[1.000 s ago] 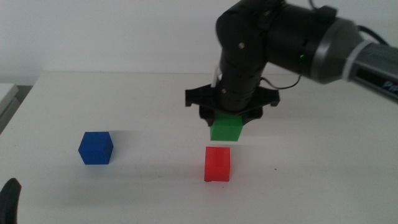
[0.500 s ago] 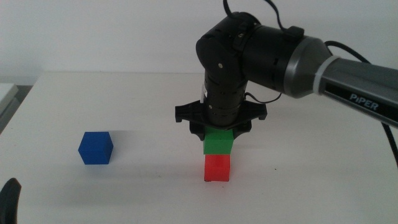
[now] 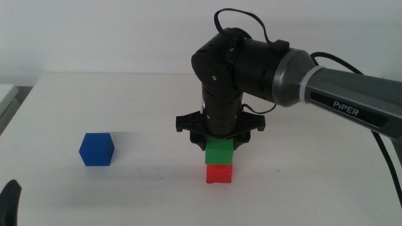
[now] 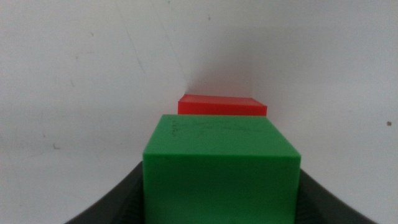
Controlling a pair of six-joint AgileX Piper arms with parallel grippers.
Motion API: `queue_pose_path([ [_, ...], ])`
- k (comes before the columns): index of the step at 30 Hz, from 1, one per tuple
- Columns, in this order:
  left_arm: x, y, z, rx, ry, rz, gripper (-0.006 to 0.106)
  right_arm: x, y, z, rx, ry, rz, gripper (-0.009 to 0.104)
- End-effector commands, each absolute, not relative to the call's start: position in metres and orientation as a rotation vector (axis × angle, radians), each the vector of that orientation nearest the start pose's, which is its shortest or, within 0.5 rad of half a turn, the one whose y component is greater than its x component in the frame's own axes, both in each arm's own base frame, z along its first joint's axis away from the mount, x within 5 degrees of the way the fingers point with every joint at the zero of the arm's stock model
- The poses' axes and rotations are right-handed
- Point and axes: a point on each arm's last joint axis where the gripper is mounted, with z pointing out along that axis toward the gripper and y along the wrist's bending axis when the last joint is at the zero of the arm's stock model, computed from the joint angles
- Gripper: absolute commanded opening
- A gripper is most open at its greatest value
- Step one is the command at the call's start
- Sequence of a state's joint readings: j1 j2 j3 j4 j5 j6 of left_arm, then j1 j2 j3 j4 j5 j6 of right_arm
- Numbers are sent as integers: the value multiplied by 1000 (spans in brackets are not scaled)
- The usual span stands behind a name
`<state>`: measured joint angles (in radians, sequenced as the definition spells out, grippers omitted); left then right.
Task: Stack red cubes first, then green, then blue cubes in a specific spot.
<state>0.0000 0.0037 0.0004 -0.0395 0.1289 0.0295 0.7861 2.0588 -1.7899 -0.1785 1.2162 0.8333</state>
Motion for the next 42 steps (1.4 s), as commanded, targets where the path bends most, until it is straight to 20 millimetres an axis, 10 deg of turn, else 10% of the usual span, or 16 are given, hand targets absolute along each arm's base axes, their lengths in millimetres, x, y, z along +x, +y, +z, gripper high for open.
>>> queue_pose_path([
  [1,56,0,203,-8,1600,-15,94,317,295,246,11,2881,-3,19],
  [25,56,0,203,-8,1600,-15,94,323,294,229,85,2903,-42,19],
  [42,56,0,203,-8,1600,-15,94,325,293,229,31,2888,-69,72],
])
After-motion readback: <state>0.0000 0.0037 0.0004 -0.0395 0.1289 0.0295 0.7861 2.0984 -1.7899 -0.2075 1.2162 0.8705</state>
